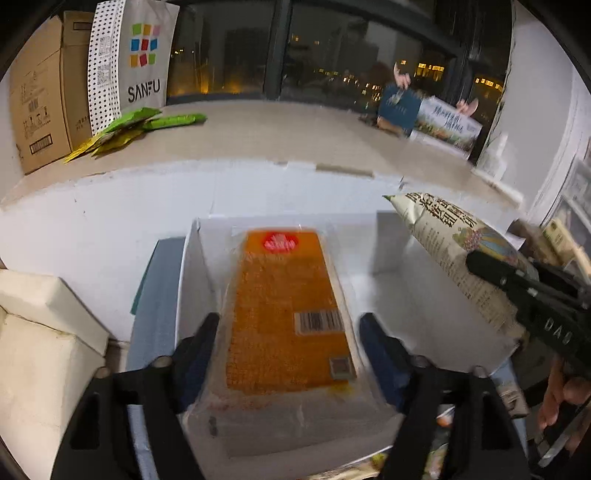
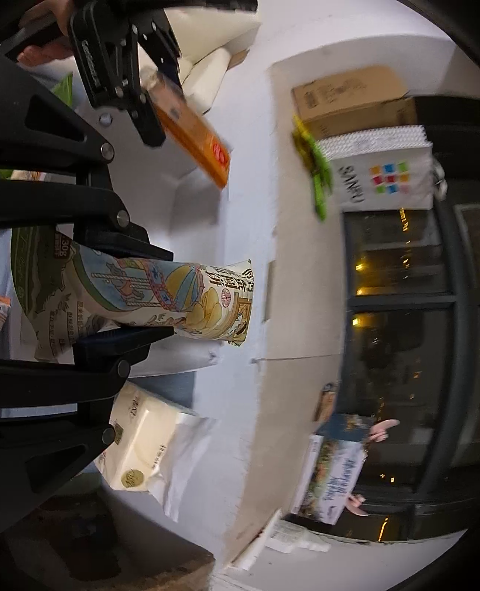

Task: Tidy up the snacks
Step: 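Carry both packets over the white box and open both tools to drop them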

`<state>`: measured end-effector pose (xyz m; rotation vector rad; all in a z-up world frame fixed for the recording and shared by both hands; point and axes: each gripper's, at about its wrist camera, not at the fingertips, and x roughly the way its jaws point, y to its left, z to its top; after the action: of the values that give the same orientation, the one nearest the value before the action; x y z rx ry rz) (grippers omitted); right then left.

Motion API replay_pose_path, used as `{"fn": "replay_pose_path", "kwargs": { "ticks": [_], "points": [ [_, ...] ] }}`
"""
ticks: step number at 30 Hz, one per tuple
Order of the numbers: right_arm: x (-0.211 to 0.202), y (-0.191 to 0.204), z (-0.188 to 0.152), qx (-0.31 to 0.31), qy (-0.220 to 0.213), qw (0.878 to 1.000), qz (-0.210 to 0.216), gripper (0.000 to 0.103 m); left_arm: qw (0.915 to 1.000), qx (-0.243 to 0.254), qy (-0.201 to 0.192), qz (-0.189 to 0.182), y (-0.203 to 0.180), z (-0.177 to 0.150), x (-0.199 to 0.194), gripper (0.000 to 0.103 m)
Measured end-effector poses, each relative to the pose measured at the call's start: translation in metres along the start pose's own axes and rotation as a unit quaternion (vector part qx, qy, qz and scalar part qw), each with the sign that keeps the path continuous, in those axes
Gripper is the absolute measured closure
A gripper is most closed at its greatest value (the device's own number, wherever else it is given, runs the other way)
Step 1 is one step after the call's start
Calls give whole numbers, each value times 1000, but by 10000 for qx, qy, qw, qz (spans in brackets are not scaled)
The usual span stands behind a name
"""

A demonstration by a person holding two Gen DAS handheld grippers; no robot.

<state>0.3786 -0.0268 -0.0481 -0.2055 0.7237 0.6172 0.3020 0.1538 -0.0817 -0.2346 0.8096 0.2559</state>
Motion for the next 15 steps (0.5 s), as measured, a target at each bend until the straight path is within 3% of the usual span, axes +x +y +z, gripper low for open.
{"fn": "replay_pose_path", "kwargs": {
  "ticks": [1, 2, 4, 9, 12, 15],
  "points": [
    [4, -3, -1, 18, 2, 10000, 34, 63, 10000, 66, 25, 71, -1, -2, 0, 3],
    [9, -5, -2, 53, 53, 9999, 75, 55, 9998, 113, 89, 108, -1, -3, 1, 0],
    [14, -9, -4, 90, 149, 9998, 45, 2, 9999, 84, 64, 108, 1, -4, -4, 0],
    [-6, -11, -4, -14, -224, 9997, -47, 0, 9989, 225, -404, 87, -1, -2, -37, 0],
    [-25, -19, 0, 130, -421, 9986, 279, 0, 9959, 230, -874, 79, -2, -4, -65, 0],
    [-54, -26, -2, 256, -994, 9933, 533, 0, 9879, 247, -1531, 77, 0, -14, -98, 0]
  ]
}}
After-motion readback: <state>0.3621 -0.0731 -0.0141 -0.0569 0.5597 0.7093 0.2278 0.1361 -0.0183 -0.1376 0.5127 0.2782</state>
